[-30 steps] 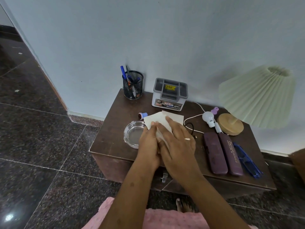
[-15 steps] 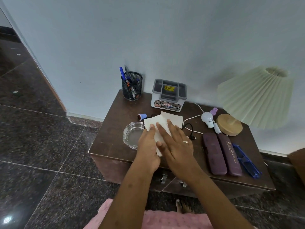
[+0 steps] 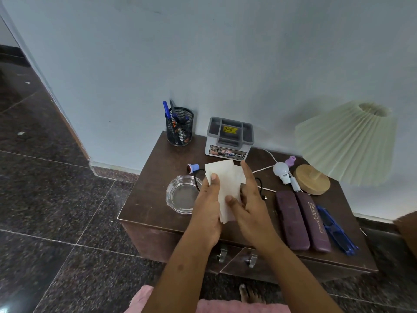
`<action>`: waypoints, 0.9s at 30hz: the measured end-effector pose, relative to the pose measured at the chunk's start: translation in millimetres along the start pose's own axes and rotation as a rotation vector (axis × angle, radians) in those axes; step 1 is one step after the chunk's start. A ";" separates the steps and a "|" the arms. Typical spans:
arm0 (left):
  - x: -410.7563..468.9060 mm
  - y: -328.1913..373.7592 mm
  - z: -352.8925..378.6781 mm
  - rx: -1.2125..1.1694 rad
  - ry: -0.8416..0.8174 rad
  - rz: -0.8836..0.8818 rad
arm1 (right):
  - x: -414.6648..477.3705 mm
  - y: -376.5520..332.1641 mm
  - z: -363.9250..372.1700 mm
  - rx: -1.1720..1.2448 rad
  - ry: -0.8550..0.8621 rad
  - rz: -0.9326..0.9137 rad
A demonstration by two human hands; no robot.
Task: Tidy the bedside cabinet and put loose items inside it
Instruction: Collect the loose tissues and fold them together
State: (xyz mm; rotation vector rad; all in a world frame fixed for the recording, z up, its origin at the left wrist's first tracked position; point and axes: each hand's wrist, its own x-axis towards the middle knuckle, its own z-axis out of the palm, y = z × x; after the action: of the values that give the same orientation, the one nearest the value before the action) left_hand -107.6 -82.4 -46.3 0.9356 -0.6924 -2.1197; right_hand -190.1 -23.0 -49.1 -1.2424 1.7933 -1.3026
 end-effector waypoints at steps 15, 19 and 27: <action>34.9 -10.4 14.0 0.335 0.272 0.540 | 46.7 7.7 -17.4 0.070 0.199 0.007; 68.2 2.6 20.3 0.487 0.235 0.629 | 73.0 7.7 -29.4 0.019 0.116 0.006; 155.2 77.0 55.9 1.202 -0.028 0.735 | 177.4 3.5 -69.5 -0.363 0.045 -0.183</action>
State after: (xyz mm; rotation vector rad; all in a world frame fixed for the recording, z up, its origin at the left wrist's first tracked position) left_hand -197.3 -239.0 -22.1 0.9618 -2.0367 -0.9402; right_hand -319.8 -159.1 -18.0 -1.6155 2.0519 -1.1376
